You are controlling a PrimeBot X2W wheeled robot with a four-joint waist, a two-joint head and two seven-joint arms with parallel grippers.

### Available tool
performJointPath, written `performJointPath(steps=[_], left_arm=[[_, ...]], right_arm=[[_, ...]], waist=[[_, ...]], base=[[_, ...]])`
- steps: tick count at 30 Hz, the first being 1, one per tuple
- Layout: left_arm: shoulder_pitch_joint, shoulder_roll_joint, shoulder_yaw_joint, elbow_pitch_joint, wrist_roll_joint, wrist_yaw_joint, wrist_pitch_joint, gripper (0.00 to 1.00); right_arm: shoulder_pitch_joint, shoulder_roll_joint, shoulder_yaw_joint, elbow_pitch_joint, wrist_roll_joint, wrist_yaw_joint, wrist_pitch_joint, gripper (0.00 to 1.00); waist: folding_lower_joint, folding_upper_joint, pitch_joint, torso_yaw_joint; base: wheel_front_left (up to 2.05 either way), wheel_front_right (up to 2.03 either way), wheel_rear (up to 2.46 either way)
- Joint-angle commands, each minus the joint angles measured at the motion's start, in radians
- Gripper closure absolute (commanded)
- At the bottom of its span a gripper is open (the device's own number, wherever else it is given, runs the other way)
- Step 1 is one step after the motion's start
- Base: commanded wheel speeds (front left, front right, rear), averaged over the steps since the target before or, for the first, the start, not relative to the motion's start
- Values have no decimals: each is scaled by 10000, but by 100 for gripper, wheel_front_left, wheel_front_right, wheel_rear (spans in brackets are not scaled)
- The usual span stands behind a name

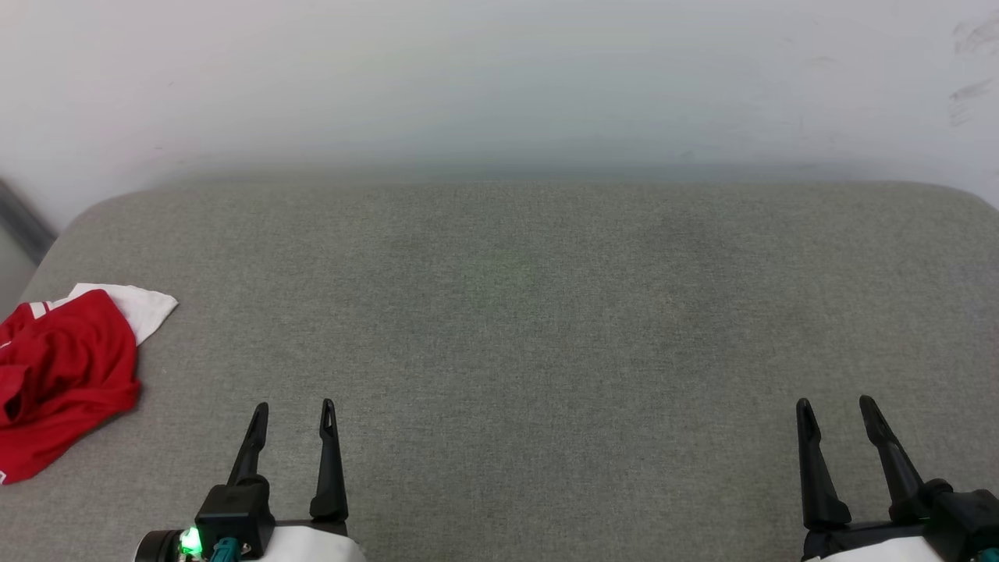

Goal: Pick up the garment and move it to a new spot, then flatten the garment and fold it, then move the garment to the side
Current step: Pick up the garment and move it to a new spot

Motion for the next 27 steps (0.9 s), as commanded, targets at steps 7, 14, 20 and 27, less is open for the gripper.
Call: performJointPath(steps=[7, 14, 20, 27], left_arm=[[71, -9, -18, 17, 6, 57, -31, 0], [9, -9, 45, 11, -51, 110, -30, 0], [-73, -8, 106, -38, -15, 133, -31, 0], [-90, -6, 216, -90, -94, 180, -30, 0]], right_arm=[[144, -48, -16, -8, 6, -3, -25, 0], [156, -46, -11, -60, -52, -3, -25, 0], [186, -46, 10, -123, -69, -3, -25, 0], [214, -43, 33, -155, -87, -3, -24, 0]], waist=[[0, 0, -13, 25], [0, 0, -30, 171], [0, 0, -17, 492], [0, 0, -10, 1259]], base=[[0, 0, 0], [0, 0, 0], [0, 0, 0], [0, 0, 0]])
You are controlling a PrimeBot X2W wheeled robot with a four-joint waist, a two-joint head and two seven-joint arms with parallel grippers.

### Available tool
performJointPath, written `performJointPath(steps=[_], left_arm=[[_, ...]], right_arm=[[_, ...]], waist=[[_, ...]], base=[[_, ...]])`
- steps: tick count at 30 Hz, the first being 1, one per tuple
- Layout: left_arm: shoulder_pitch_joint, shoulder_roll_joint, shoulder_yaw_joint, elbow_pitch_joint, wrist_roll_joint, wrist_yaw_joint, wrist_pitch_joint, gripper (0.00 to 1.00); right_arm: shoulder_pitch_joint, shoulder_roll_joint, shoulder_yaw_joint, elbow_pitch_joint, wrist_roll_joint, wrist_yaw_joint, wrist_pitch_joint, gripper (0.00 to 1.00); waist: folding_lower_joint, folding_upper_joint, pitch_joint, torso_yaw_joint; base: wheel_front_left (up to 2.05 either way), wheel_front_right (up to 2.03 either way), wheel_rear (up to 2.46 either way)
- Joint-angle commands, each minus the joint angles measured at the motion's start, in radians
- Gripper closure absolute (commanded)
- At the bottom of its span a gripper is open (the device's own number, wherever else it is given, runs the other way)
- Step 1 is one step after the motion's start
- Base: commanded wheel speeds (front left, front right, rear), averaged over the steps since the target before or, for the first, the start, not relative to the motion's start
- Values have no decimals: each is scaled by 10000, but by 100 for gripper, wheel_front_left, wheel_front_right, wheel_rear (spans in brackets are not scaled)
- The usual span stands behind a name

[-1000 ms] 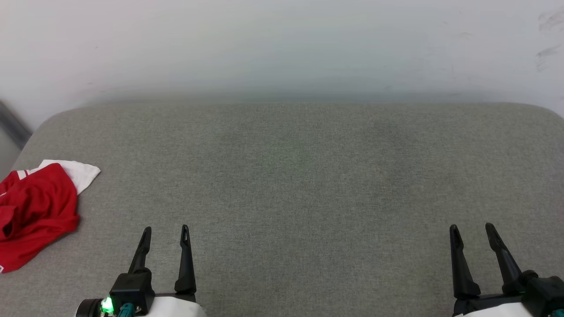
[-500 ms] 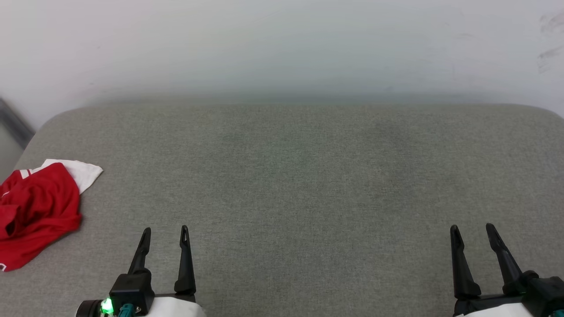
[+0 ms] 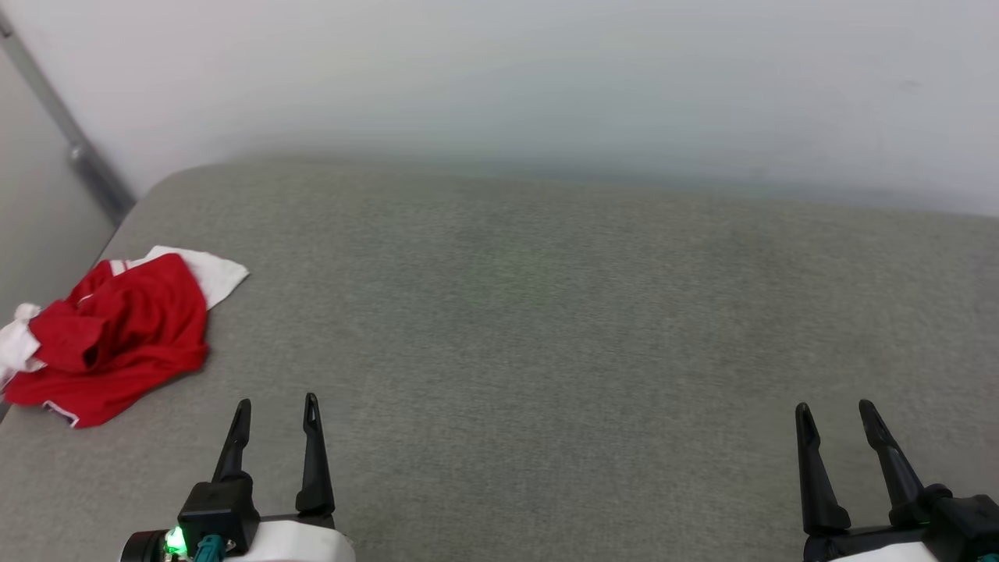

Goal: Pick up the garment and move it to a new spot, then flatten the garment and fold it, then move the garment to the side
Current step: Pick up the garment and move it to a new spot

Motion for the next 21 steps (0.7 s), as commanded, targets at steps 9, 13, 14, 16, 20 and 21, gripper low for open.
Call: performJointPath(steps=[9, 13, 14, 16, 20, 21], left_arm=[[-20, -1, 255, -7, -40, 48, -28, 0], [-4, -1, 317, -11, -28, 45, -28, 0], [5, -5, 339, -15, -28, 46, -28, 0], [11, -5, 401, -5, -19, 42, -28, 0], [51, -3, 511, -23, -70, 76, -28, 0], [68, -5, 540, -25, -56, 86, -28, 0]], right_arm=[[166, -33, 52, -76, -48, -3, -24, 0], [218, -34, 37, -123, -20, -5, -24, 0], [214, -33, 38, -116, -13, -3, -24, 0], [203, -34, 64, -119, -9, -3, -24, 0], [150, -31, 130, -117, -44, -5, -23, 0], [146, -31, 160, -120, -54, -5, -24, 0]], waist=[[0, 0, -28, 1565], [0, 0, -45, 2274], [0, 0, -45, 2437], [0, 0, -43, 2762], [0, 0, -23, 3354], [0, 0, -24, 3486]], base=[[0, 0, 0], [0, 0, 0], [0, 0, 0], [0, 0, 0], [0, 0, 0], [0, 0, 0]])
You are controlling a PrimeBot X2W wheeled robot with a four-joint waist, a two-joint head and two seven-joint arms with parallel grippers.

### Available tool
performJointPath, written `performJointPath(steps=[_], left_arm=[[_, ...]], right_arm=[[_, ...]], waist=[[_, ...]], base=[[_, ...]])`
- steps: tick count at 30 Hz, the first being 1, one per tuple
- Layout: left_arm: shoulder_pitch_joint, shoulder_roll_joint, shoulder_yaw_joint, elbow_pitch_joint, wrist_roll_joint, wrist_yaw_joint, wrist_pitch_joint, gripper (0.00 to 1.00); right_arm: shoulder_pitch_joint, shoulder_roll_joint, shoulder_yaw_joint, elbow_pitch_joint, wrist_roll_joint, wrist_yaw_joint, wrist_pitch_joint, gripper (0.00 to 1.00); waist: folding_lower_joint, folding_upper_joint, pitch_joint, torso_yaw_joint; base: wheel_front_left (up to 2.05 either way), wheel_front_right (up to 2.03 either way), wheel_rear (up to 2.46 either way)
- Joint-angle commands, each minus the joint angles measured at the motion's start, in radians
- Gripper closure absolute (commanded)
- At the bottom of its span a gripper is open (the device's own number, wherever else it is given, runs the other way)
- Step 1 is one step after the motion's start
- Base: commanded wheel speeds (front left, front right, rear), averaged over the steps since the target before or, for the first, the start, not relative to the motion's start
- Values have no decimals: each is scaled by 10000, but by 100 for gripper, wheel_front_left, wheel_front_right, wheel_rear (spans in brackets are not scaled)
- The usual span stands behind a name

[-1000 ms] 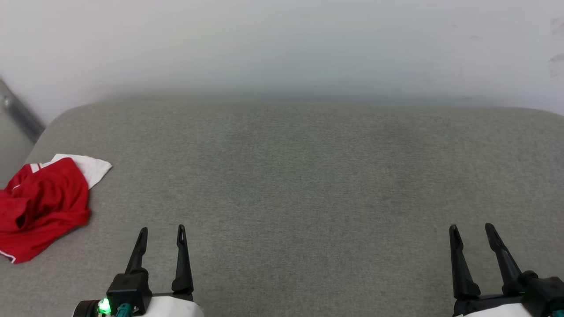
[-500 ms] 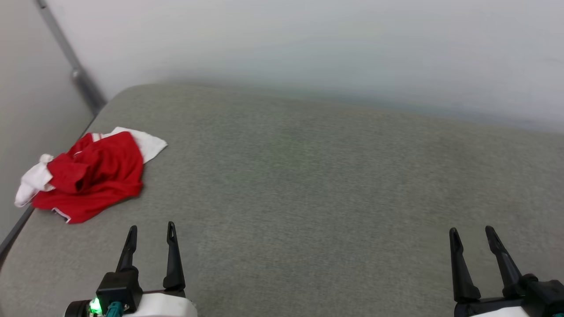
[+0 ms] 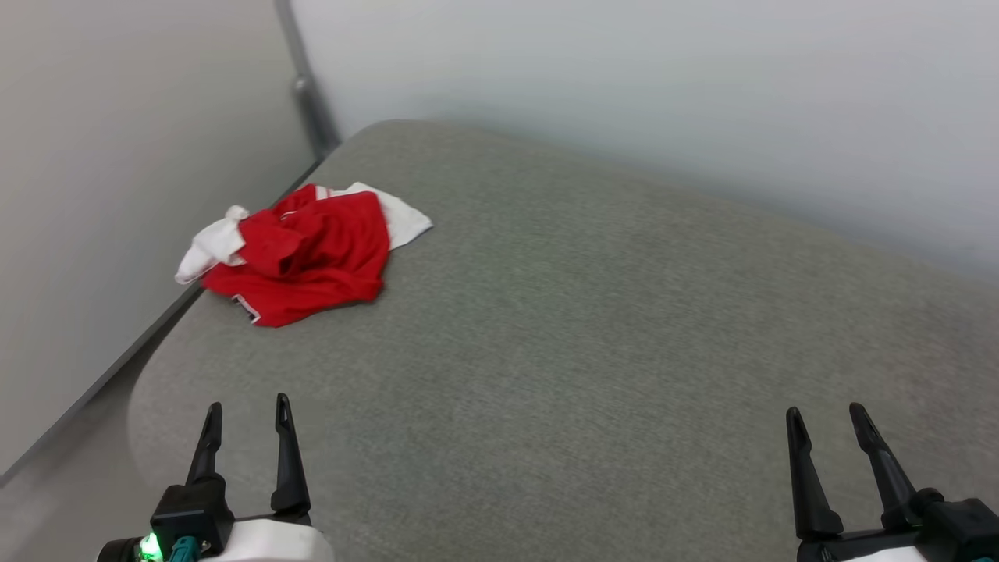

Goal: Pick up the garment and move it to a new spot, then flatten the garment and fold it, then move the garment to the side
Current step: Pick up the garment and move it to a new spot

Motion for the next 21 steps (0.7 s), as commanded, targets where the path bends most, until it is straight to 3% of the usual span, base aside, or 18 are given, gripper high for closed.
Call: performJointPath(steps=[1, 5, 13, 16, 21], left_arm=[[74, -5, 68, -37, -50, 59, -28, 0], [89, -4, 209, -113, -120, 87, -28, 0], [164, -5, 622, -271, -219, 87, -28, 0], [-24, -5, 783, -128, -198, -62, -28, 0], [-938, 235, 1248, 432, -131, -750, -28, 0]], right_arm=[[34, -27, 37, -20, -43, -7, -23, 0], [30, -27, 153, -48, -61, -7, -24, 0], [-232, -29, 356, 51, -168, -7, -24, 0], [-209, -29, 300, 34, -183, -7, -24, 0], [-199, -29, 214, -75, -337, -7, -24, 0]], waist=[[0, 0, 14, 494], [0, 0, 71, 892], [0, 0, 198, 970], [0, 0, 207, 947], [0, 0, 482, 740]], base=[[0, 0, 0], [0, 0, 0], [0, 0, 0], [0, 0, 0], [0, 0, 0]])
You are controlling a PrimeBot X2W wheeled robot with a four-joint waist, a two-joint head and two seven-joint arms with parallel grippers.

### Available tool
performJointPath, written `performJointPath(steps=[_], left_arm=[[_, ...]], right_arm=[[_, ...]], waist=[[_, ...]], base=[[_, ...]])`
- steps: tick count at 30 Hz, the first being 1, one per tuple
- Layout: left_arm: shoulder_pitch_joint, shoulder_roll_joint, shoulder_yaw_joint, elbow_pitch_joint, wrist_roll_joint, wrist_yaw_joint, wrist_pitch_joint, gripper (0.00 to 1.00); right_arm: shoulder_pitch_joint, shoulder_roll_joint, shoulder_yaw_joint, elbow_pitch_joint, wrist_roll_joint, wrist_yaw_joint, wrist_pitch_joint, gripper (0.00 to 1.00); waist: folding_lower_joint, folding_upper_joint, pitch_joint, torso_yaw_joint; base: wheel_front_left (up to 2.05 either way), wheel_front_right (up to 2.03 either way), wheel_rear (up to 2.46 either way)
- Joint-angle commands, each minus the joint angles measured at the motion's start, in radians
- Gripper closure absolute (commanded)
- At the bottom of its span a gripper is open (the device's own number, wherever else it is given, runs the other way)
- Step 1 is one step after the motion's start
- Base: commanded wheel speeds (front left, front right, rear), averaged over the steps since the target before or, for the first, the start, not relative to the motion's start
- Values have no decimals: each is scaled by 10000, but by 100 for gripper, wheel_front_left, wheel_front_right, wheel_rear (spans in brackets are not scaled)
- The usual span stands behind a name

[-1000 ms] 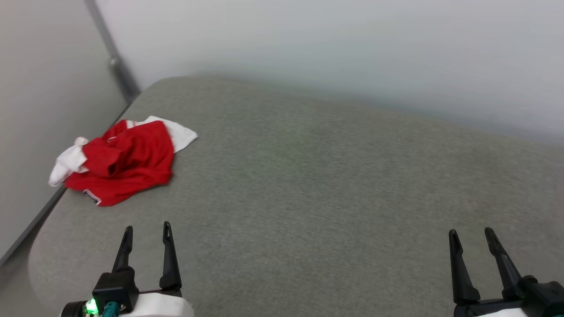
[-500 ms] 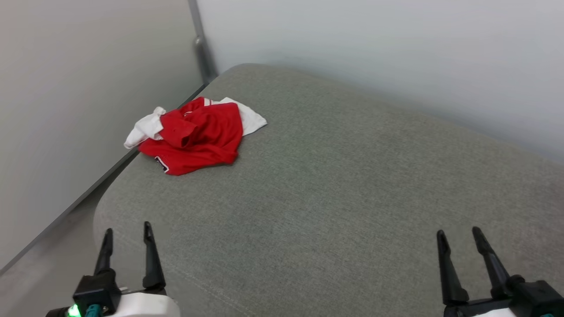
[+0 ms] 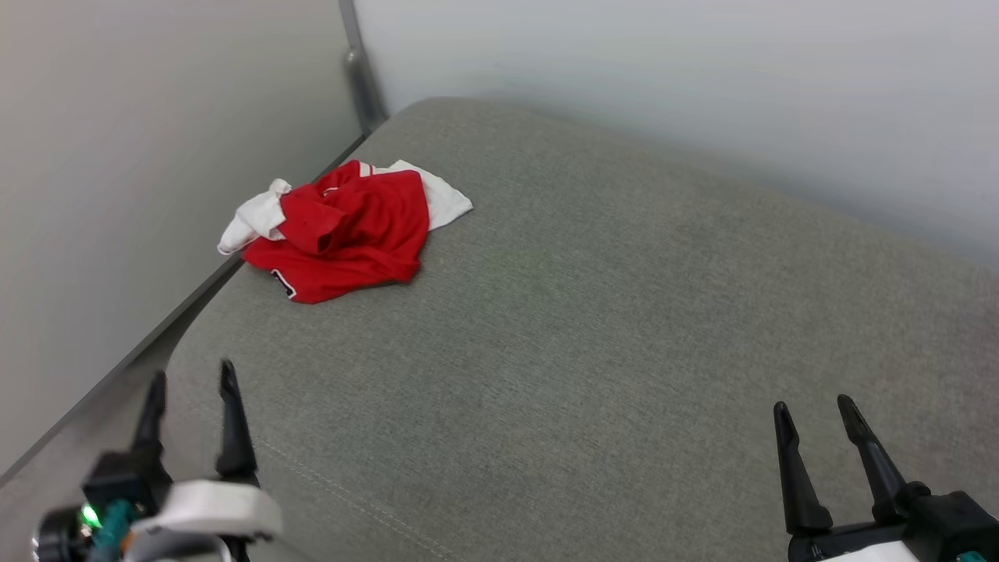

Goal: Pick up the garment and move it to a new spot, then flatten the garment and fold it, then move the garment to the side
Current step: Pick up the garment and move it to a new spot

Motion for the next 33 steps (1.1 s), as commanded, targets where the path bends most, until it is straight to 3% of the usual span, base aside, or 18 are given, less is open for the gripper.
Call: performJointPath(steps=[1, 12, 23, 28, 33], left_arm=[[-584, 177, 232, 194, -46, -203, -28, 0], [-4621, 1309, 1722, 1222, -431, -1005, -28, 0], [-8394, 3038, 2615, 3055, -1359, -1293, 43, 0], [-9969, 4289, 2084, 4644, -2000, -1410, 1283, 0], [-10571, 5270, 346, 5644, -3740, -1404, 3621, 0]], right_arm=[[-145, -31, -30, -73, -153, -7, -24, 0], [-1201, -31, -451, -778, -1287, -7, -24, 0], [-2201, -367, -907, -2038, -2165, -7, -24, 0], [-2486, -693, -1142, -2745, -2308, -7, -24, 0], [-2602, -924, -1222, -3393, -2419, -7, -24, 0]], waist=[[0, 0, 254, -206], [0, 0, 2526, -1144], [0, 0, 4907, -1677], [0, 0, 5787, -1846], [0, 0, 6403, -2011]], base=[[0, 0, 0], [0, 0, 0], [0, 0, 0], [0, 0, 0], [0, 0, 0]])
